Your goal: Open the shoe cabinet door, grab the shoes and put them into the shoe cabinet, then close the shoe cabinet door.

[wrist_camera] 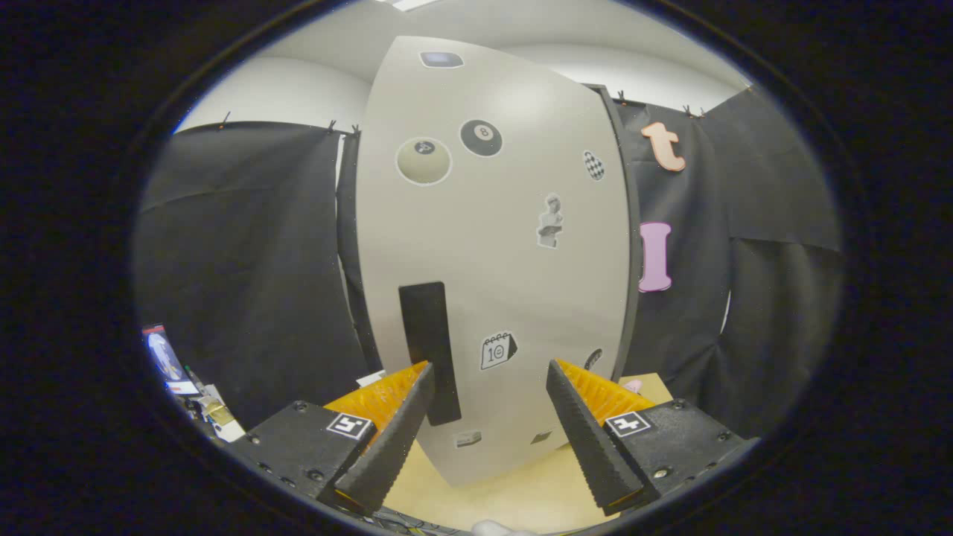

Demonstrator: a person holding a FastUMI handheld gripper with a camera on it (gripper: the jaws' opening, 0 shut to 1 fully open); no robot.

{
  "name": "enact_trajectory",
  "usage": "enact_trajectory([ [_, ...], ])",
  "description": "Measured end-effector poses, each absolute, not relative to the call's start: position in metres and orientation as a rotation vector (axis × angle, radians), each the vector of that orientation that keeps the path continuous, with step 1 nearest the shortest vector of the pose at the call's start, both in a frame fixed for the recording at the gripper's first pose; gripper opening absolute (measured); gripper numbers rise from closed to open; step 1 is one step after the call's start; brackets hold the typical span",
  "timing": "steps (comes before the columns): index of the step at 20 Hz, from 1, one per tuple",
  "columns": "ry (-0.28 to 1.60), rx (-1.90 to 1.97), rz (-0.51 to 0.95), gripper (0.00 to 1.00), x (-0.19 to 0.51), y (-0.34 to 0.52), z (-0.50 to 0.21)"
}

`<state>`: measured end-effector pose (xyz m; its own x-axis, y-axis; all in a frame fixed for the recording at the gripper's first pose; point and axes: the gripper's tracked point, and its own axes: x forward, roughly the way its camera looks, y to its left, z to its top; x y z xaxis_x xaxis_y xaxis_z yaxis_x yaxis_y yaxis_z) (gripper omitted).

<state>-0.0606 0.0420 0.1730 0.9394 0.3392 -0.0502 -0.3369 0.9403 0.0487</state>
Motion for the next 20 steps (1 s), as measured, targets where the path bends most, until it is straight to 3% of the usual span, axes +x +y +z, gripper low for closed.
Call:
enact_trajectory([
  [9,0.062,0.025,0.325,0.99,-0.063,0.055,0.179],
  [20,0.01,0.029,0.204,0.99,-0.082,-0.016,0.226],
])
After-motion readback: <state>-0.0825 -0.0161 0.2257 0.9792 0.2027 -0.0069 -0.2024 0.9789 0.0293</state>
